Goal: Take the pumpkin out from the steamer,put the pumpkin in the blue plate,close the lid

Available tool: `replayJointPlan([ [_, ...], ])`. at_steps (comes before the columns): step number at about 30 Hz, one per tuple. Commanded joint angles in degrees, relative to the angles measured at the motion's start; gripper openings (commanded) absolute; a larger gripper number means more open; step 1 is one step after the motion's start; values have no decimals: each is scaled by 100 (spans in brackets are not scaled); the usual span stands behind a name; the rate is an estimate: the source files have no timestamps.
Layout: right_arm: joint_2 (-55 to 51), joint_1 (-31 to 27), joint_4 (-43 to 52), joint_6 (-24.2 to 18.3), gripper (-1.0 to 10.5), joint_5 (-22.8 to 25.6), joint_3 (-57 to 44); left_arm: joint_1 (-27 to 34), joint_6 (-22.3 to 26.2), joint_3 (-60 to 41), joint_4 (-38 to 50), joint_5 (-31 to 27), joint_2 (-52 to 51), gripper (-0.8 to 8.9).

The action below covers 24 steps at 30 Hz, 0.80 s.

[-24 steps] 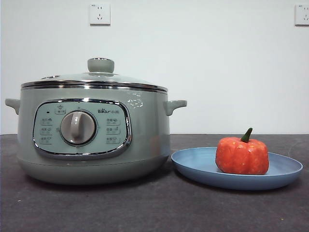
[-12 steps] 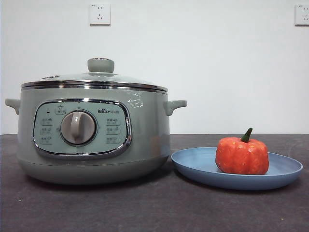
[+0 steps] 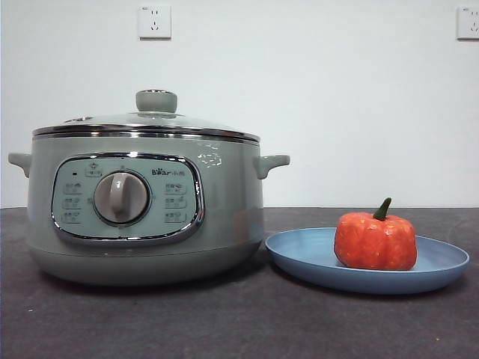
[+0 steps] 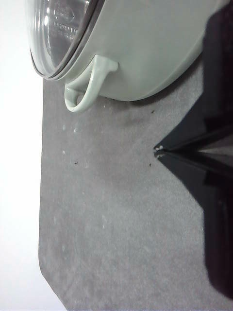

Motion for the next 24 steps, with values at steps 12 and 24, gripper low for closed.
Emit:
replayJointPlan([
  [12,-1851,-1832,273,-651,-16,-1773,-1838,17,-20,-68,-50,-7,-4,-3],
  [24,-2684,-2135,986,-610,-16,-2153,-3407,17,-20,-68,-50,-2,-4,-3],
])
